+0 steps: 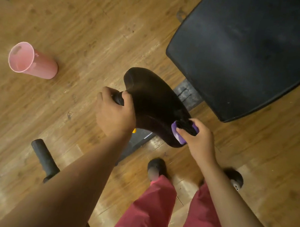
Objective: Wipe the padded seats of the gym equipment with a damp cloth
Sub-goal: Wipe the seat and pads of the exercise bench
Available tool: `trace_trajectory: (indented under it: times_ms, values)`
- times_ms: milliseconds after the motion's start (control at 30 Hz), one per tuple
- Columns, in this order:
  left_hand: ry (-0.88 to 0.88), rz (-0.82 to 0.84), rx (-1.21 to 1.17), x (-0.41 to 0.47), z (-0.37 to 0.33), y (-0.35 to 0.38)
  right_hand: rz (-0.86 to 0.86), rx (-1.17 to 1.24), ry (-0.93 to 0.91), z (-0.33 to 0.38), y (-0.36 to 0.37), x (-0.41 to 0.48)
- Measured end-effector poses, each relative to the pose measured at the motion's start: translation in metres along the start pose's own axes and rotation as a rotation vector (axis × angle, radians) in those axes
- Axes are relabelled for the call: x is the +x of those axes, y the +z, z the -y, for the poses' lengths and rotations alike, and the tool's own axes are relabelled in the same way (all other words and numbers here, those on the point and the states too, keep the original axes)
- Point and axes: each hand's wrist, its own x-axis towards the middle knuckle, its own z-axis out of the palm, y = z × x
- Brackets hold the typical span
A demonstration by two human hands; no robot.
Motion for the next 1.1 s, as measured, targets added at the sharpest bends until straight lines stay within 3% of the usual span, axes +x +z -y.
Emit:
trace_trajectory:
  times_ms: [233, 533, 800, 967, 1100]
  values:
    - [0.006, -0.043, 0.012, -0.002, 0.0, 0.003, 0.009, -0.012, 0.224, -0.061, -0.03, 0.026]
    - [0.022, -0.089, 0.015, -0.005, 0.0, 0.005, 0.151, 0.099, 0.036, -0.021, -0.018, 0.021]
    - [0.059, -0.092, 0.009, -0.003, 0.004, 0.006, 0.1, -0.085, 0.14, -0.061, -0.026, 0.078]
    - [0.066, -0.092, 0.014, -0.003, 0.005, 0.006, 0.059, 0.03, 0.19, -0.062, -0.029, 0.057]
    - [0.068, -0.089, 0.012, -0.003, 0.004, 0.006, 0.166, 0.088, 0.092, -0.037, -0.03, 0.03]
